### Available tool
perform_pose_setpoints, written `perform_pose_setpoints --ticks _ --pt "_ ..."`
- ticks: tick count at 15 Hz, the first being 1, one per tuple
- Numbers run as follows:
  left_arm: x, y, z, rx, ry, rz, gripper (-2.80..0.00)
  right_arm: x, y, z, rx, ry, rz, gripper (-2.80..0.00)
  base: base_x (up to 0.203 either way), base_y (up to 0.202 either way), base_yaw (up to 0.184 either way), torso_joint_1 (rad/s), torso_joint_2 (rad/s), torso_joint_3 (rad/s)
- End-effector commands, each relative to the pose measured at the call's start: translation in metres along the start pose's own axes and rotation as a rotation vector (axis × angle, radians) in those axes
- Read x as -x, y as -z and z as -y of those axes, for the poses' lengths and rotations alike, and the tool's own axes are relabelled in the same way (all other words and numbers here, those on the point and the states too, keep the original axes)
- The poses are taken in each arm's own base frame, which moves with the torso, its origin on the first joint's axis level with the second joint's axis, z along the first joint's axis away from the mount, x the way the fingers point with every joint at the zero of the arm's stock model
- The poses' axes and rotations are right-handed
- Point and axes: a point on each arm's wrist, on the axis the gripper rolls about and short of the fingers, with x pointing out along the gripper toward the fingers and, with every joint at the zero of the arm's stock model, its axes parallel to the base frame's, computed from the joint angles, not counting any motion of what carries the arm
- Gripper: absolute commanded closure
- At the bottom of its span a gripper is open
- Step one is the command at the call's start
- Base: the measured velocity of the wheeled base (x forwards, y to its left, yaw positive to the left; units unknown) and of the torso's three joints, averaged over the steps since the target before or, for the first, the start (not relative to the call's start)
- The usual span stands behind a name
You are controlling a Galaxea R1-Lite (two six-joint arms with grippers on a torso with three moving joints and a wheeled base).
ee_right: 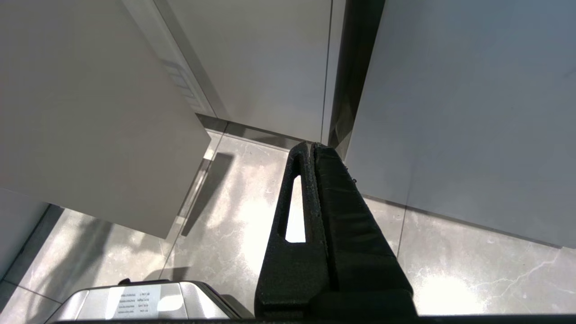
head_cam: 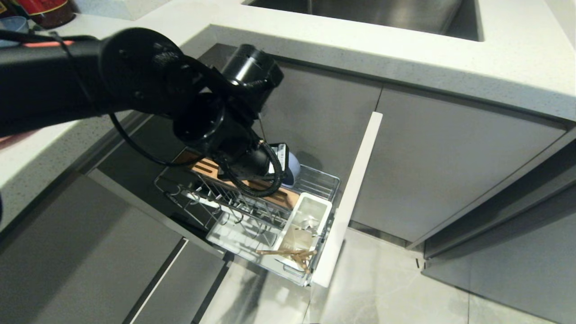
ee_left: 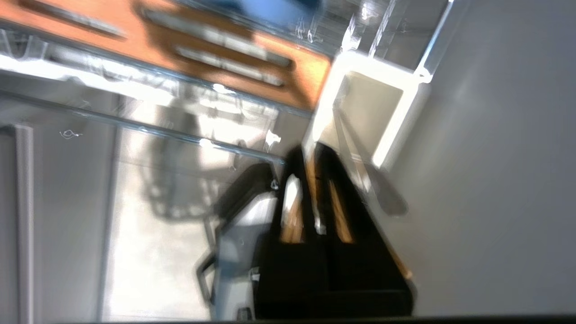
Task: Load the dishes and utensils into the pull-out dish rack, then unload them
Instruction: Pick up the plate and place it in the cupboard
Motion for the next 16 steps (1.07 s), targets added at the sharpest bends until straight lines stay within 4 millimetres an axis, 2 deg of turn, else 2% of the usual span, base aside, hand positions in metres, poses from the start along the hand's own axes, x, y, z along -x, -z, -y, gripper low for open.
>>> perform_pose_setpoints --ticks 1,6,9,13,16 --pt "0.046 -0.005 -0.015 0.042 0.036 0.094 0.00 0.000 0.000 0.000 0.000 0.000 0.005 0.00 0.000 0.000 0.000 0.000 0.00 0.000" --pt "0.153 -0.001 -0.064 0.160 0.110 0.337 0.00 0.000 0.000 0.000 0.000 0.000 0.005 0.00 0.000 0.000 0.000 0.000 0.00 0.000" --pt "0.200 0.008 -0.095 0.208 0.089 0.479 0.00 0.000 0.000 0.000 0.000 0.000 0.005 0.00 0.000 0.000 0.000 0.000 0.00 0.000" --pt "0.233 0.018 -0.130 0.225 -0.106 0.607 0.00 0.000 0.000 0.000 0.000 0.000 0.005 0.00 0.000 0.000 0.000 0.000 0.00 0.000" --pt "0.249 0.028 -0.144 0.231 -0.263 0.653 0.00 0.000 0.000 0.000 0.000 0.000 0.005 0.00 0.000 0.000 0.000 0.000 0.00 0.000"
